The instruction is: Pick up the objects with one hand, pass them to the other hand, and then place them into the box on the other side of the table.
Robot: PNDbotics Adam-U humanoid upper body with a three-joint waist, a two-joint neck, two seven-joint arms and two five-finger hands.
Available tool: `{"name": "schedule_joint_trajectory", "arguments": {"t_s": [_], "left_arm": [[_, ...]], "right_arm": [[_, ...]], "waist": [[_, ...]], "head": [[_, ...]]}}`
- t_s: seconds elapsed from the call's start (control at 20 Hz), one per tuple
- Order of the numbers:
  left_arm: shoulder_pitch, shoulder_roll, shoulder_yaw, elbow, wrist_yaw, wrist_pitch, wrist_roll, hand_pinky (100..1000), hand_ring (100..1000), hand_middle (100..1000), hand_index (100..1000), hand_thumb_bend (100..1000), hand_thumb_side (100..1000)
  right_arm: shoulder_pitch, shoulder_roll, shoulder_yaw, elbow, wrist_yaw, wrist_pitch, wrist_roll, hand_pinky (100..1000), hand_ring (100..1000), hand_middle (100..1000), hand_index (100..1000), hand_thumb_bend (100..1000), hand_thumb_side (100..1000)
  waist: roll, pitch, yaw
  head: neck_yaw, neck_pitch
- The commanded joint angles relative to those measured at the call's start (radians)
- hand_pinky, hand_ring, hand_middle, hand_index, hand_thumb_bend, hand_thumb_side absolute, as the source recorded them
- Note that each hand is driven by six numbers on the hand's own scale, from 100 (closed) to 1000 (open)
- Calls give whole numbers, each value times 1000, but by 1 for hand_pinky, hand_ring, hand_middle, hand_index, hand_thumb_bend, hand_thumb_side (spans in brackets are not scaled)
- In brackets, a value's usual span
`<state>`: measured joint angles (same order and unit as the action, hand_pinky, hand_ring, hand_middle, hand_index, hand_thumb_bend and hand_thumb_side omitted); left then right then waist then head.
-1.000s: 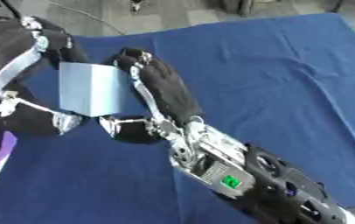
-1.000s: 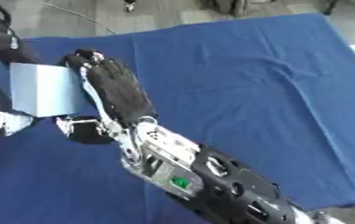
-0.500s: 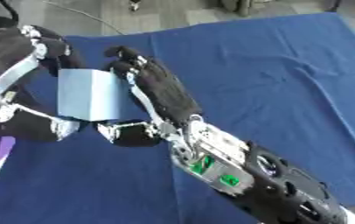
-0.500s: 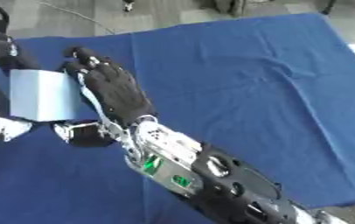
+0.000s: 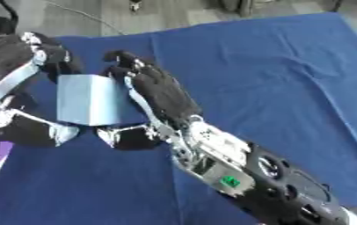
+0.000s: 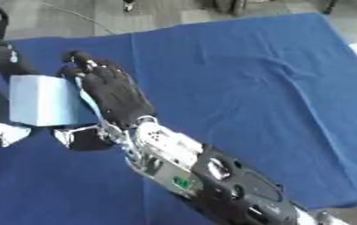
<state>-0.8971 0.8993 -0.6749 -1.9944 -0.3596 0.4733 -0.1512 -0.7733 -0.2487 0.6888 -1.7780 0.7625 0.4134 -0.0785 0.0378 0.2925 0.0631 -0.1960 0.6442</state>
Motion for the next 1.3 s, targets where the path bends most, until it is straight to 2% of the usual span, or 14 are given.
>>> {"name": "schedule_joint_trajectory", "arguments": {"t_s": [0.05, 0.15, 0.2, 0.3, 0.35, 0.4, 0.7, 1.0, 1.3], "left_arm": [[-9, 49, 47, -6, 12, -25, -10, 660, 535, 373, 457, 409, 100], [-4, 55, 51, -6, 16, -36, -16, 663, 538, 373, 458, 411, 100], [0, 59, 54, -6, 17, -39, -17, 664, 539, 373, 458, 412, 100], [6, 63, 60, -6, 17, -40, -16, 663, 540, 372, 457, 410, 100], [8, 65, 63, -6, 19, -39, -14, 662, 540, 371, 456, 409, 100], [10, 66, 66, -6, 21, -39, -10, 662, 539, 371, 456, 407, 100], [27, 81, 80, -6, 42, -44, 9, 660, 539, 368, 454, 410, 100], [52, 103, 93, -6, 51, -54, 24, 659, 539, 363, 450, 419, 100], [103, 141, 121, -6, 62, -78, 40, 663, 543, 360, 448, 423, 100]], "right_arm": [[-5, 1, 8, -5, -5, 11, 19, 841, 780, 820, 933, 322, 292], [-5, 0, 12, -3, -16, 12, 41, 858, 791, 829, 962, 320, 287], [-6, 0, 13, -3, -23, 10, 57, 865, 796, 829, 969, 347, 253], [-7, 0, 9, -7, -32, -2, 87, 877, 805, 823, 970, 469, 118], [-7, 0, 5, -8, -36, -8, 100, 877, 805, 821, 970, 548, 100], [-7, 0, 2, -8, -42, -13, 113, 878, 804, 819, 970, 584, 100], [-6, -1, -13, -13, -66, -35, 144, 885, 803, 814, 971, 499, 100], [-6, -9, -13, -15, -78, -52, 163, 891, 805, 814, 984, 519, 100], [-5, -20, -16, -16, -84, -37, 177, 892, 804, 814, 988, 549, 100]], "waist": [[0, -15, 1], [-1, -16, 0], [-1, -16, 0], [-1, -16, 0], [0, -16, 0], [0, -16, 0], [0, -16, -3], [-1, -16, -7], [-4, -19, -13]], "head": [[3, -17], [3, -19], [3, -20], [3, -21], [2, -21], [2, -21], [1, -21], [3, -21], [12, -22]]}}
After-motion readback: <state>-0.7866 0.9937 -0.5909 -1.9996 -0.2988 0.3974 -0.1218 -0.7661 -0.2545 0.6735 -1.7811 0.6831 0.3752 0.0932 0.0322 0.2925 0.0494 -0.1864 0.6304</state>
